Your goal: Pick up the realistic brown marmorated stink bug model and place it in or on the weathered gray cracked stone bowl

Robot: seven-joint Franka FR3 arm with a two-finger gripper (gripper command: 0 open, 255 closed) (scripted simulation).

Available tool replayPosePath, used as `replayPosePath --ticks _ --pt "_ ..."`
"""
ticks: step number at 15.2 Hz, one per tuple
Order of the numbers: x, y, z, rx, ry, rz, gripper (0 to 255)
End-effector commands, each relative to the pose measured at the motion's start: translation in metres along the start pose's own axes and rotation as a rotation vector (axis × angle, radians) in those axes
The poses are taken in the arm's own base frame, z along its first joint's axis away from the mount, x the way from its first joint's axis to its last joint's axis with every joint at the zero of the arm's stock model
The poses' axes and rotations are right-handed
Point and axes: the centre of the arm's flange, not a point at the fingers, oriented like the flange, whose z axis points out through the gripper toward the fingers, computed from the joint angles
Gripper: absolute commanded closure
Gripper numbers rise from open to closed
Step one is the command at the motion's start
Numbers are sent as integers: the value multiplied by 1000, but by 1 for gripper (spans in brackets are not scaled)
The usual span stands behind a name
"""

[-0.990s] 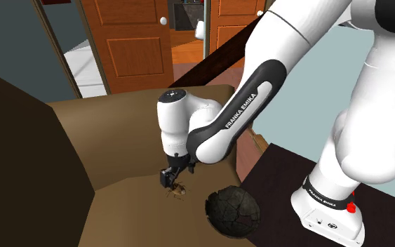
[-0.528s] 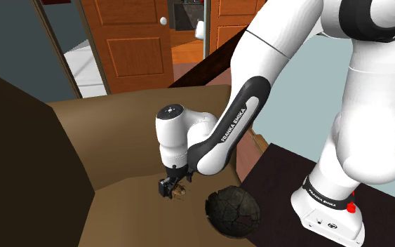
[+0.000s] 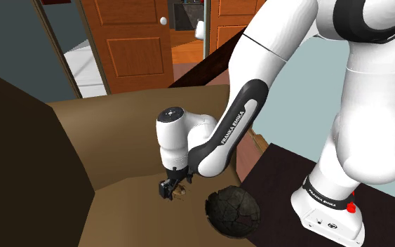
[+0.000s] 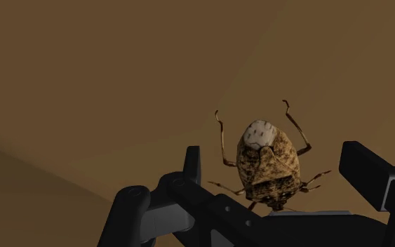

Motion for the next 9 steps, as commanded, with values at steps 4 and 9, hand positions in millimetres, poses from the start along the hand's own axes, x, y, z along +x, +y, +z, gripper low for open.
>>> replayPosePath --ticks 4,9 --pt "0 0 0 0 0 0 255" --pt "0 0 0 0 0 0 255"
